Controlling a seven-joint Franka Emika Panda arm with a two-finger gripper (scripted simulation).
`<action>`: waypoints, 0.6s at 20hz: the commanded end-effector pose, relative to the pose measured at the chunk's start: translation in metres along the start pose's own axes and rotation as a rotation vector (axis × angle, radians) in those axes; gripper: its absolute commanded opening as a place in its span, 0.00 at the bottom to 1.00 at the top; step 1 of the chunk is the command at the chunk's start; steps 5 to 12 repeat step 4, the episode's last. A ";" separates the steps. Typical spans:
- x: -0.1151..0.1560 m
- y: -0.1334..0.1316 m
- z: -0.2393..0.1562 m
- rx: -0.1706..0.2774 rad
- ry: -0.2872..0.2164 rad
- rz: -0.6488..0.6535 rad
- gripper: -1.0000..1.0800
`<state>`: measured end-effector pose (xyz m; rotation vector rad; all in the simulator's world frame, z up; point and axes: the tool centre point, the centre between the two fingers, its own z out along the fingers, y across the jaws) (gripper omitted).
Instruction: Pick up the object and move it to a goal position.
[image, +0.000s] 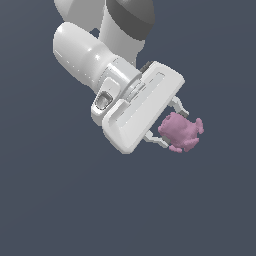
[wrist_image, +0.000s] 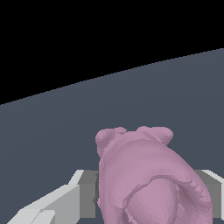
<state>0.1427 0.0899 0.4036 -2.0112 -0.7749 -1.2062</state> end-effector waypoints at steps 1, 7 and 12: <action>0.005 -0.002 -0.001 0.014 0.010 -0.011 0.00; 0.006 -0.002 -0.001 0.019 0.012 -0.014 0.00; 0.006 -0.002 -0.001 0.019 0.012 -0.014 0.00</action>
